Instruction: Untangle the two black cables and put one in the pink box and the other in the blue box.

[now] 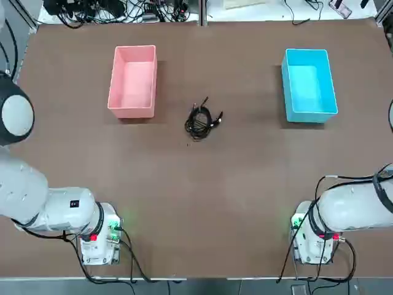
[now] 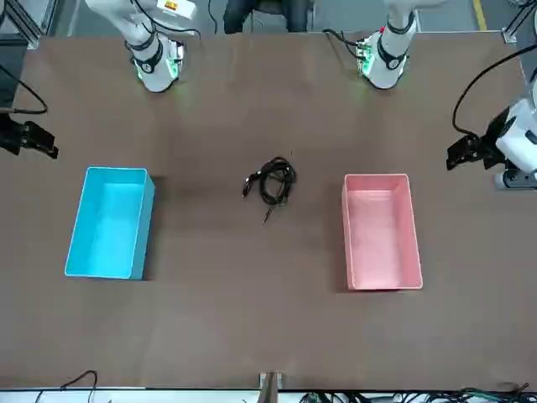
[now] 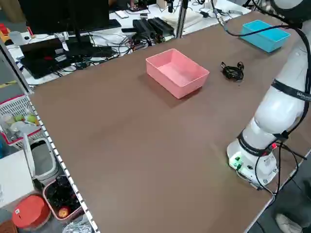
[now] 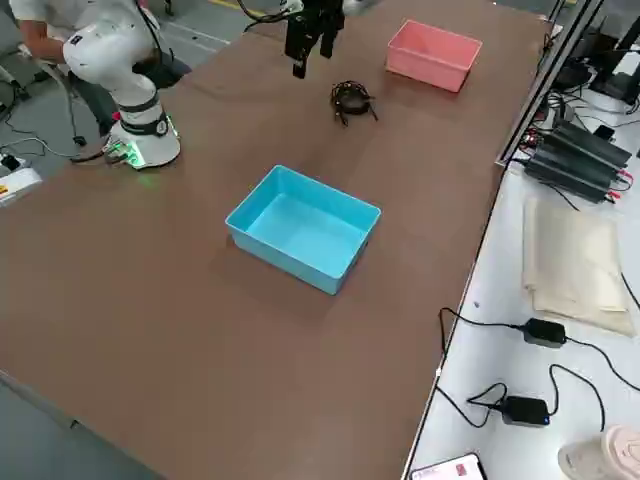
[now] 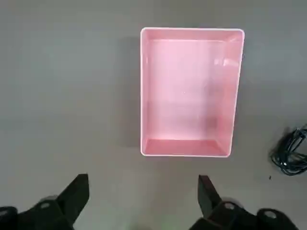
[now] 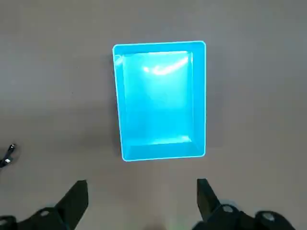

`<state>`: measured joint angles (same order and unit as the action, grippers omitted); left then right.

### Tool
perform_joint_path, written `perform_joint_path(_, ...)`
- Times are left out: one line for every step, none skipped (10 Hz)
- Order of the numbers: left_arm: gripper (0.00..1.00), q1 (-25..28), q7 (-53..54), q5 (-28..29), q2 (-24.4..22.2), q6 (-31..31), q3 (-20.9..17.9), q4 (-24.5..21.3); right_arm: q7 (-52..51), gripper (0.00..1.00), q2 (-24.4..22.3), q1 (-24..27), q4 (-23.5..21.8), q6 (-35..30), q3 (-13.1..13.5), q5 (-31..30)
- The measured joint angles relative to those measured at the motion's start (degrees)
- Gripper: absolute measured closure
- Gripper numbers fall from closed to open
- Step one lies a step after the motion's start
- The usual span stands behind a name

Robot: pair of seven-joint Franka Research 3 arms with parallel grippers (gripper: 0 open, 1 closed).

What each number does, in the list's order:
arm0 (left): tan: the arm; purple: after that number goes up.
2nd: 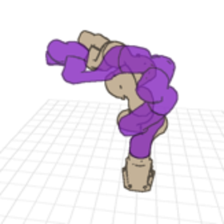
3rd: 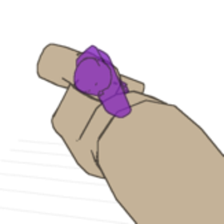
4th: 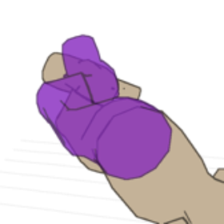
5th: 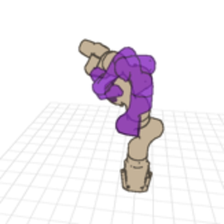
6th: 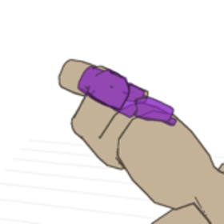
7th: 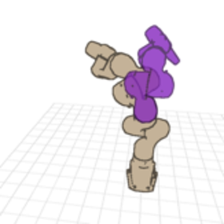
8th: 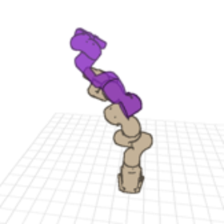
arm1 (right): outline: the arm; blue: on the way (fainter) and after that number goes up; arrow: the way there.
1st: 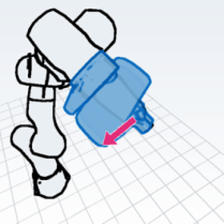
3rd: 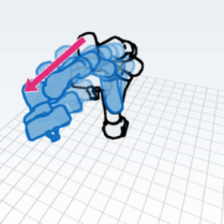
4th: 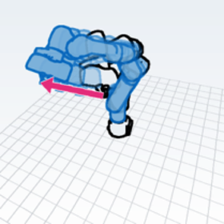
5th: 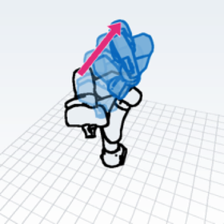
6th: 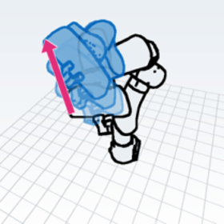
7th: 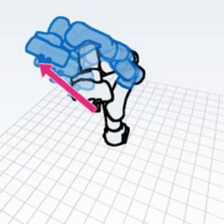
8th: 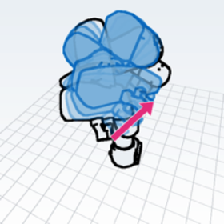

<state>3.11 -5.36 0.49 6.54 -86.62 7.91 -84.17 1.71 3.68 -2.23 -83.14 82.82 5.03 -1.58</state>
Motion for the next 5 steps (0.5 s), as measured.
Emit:
perform_joint_path(0.00,0.0,0.0,0.0,0.0,0.0,0.0,0.0,0.0,0.00,0.0,0.0,0.0,0.0,0.0,0.0)
perform_joint_path(0.00,-0.2,-0.1,-0.1,0.0,0.0,0.1,0.0,0.0,0.00,0.0,0.0,0.0,0.0,0.0,0.0)
perform_joint_path(0.00,-0.8,-0.2,-0.2,0.0,0.0,0.5,0.0,0.0,0.00,0.0,0.0,0.0,0.0,0.0,0.0)
perform_joint_path(0.00,-2.4,-0.5,-0.2,0.3,0.0,1.2,0.0,0.0,0.00,0.0,0.0,0.0,0.0,0.0,0.0)
perform_joint_path(0.00,-4.4,-2.6,-0.3,1.3,0.0,1.5,-0.1,0.0,0.00,0.0,0.0,0.0,0.0,0.0,0.0)
